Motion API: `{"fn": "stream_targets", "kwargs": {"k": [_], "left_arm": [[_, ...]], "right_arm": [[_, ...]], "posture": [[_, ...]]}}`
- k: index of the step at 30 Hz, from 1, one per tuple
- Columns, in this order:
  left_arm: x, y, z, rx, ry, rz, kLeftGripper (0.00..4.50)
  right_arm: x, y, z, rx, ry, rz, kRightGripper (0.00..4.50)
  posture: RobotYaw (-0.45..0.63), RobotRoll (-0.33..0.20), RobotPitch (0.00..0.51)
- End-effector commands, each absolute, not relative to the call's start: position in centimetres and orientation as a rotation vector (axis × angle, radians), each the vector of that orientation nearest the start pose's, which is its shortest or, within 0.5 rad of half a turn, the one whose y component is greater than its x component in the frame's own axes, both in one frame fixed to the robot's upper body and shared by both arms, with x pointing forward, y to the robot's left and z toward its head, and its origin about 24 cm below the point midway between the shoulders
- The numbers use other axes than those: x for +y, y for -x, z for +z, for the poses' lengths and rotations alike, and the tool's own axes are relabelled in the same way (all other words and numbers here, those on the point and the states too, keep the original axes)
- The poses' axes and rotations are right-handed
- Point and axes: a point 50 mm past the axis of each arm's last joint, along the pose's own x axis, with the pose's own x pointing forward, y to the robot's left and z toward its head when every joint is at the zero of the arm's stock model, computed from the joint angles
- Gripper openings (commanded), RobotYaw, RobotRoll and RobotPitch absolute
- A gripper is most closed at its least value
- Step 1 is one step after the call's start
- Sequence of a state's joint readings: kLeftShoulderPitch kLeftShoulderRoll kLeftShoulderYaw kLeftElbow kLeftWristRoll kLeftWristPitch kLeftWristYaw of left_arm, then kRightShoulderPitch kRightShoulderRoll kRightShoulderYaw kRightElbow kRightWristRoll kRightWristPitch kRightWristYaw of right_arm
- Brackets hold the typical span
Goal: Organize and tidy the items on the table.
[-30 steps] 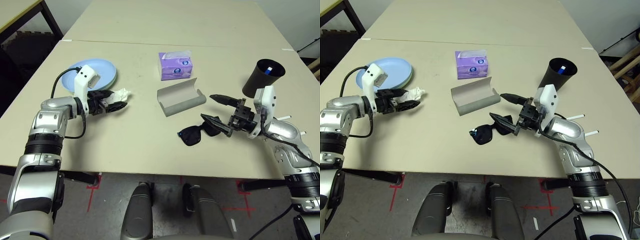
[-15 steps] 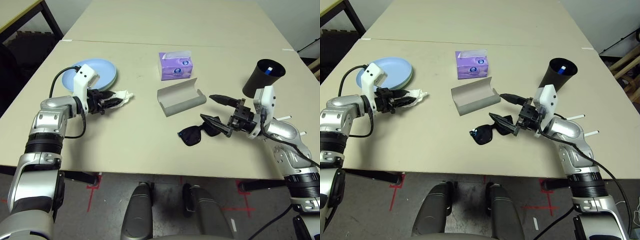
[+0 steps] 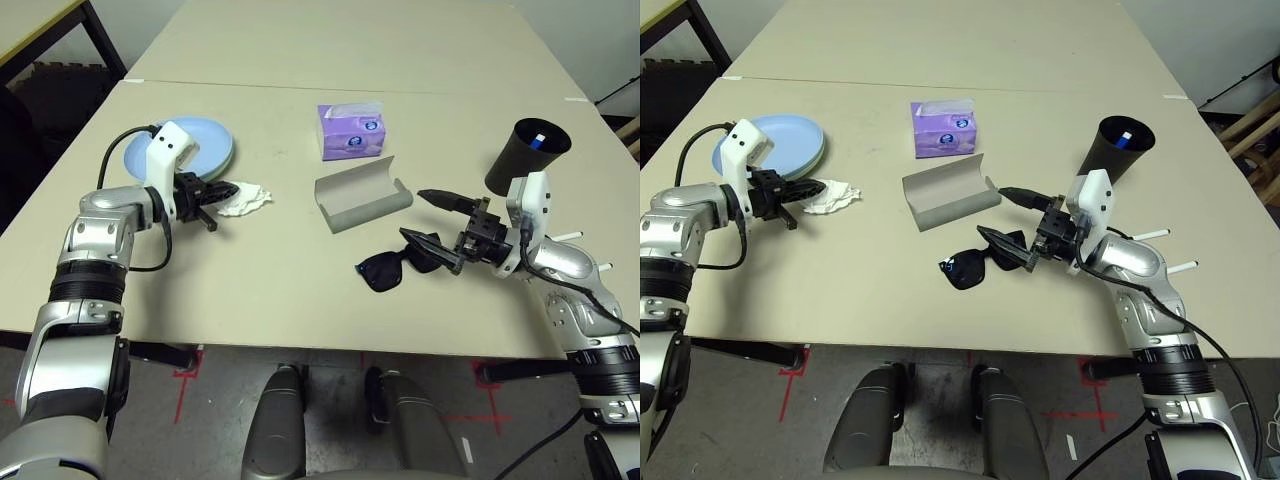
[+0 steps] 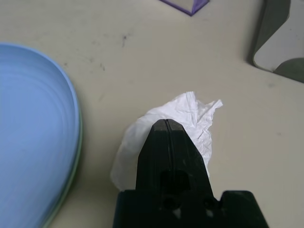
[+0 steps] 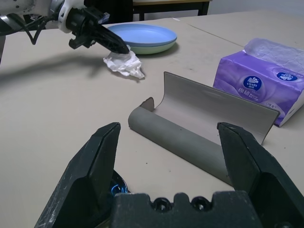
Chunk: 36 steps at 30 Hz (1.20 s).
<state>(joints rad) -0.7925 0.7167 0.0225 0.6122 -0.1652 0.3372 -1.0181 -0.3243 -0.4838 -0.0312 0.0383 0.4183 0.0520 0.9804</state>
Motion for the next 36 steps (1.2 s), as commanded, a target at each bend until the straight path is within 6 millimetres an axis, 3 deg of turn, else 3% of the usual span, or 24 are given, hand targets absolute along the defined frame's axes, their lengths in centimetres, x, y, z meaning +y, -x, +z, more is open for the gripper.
{"fn": "stream_targets", "kwargs": {"k": [1,10,21,27,30,36], "left_arm": [[26.7,-35.6,19.8,0.2,-0.267,-0.673,0.01],[27.5,-36.1,25.1,0.055,-0.19,-0.582,0.01],[30.2,-37.6,27.8,-0.048,-0.211,-0.344,0.01],[31.0,-38.0,27.0,-0.032,-0.286,-0.252,0.01],[30.7,-38.1,26.4,-0.028,-0.287,-0.277,0.93],[29.8,-38.2,26.2,-0.038,-0.262,-0.365,3.33]], "right_arm": [[-18.6,-28.3,13.3,-0.187,0.162,1.005,4.5],[-18.5,-28.3,13.1,-0.185,0.16,1.007,4.5],[-18.5,-28.4,13.4,-0.189,0.166,1.012,4.5],[-18.6,-28.2,13.4,-0.187,0.168,1.008,4.5],[-18.6,-28.2,13.4,-0.187,0.168,1.006,4.5],[-18.6,-28.3,13.6,-0.188,0.169,1.005,4.5]], "posture": [[0.15,0.0,0.175],[0.16,0.0,0.175],[0.15,0.0,0.177],[0.14,0.0,0.18],[0.14,0.0,0.181],[0.15,0.0,0.178]]}}
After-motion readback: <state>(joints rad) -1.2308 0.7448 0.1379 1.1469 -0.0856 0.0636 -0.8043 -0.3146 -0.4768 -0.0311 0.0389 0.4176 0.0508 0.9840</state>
